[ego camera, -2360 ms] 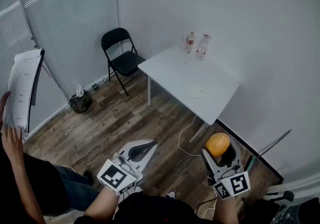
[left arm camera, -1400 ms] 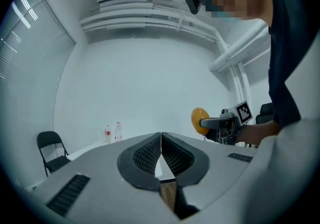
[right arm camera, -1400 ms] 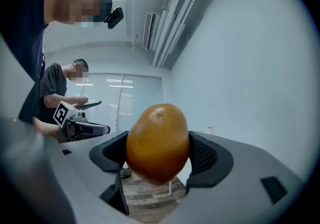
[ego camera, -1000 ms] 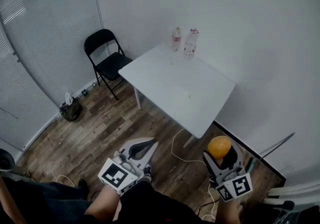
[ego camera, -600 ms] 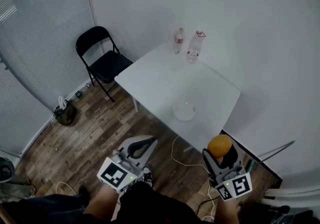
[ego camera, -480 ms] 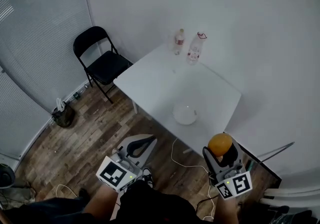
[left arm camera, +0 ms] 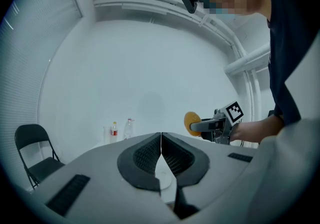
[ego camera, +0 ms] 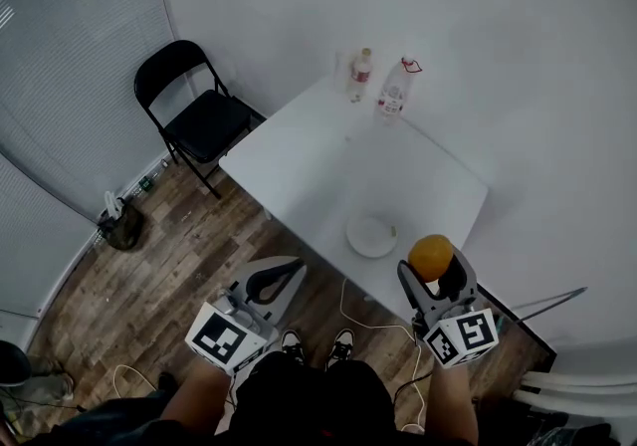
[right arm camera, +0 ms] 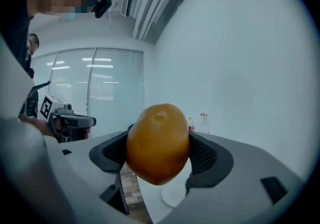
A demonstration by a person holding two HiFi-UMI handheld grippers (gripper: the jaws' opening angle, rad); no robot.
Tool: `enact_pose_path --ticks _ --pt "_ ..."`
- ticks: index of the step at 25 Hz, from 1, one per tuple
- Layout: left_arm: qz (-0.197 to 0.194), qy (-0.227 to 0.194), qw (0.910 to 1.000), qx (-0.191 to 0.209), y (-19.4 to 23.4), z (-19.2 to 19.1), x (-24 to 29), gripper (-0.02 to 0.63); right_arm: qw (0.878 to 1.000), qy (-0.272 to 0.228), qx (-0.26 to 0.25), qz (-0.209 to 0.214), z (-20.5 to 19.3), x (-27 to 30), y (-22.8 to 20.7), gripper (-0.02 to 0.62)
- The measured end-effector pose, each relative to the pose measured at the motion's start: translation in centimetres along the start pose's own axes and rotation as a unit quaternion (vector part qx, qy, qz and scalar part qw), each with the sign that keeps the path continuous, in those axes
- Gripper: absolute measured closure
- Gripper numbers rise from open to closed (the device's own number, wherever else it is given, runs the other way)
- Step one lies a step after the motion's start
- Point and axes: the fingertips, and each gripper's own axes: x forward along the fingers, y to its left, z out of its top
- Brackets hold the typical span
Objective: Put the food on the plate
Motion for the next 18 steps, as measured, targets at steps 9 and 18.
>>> enact_pose_path --ticks 9,18 --pt "0.049 0.032 0.9981 -0.022 1.4 -2.6 3.7 0.583 0.981 0.191 -0.025 -0.006 -13.3 10.2 -7.7 0.227" --pt "0.072 0.052 0.9946 -0.053 2.4 -4.8 6.5 0.583 0.945 0.325 -0.016 0.041 -25.1 15.2 -8.6 0.227"
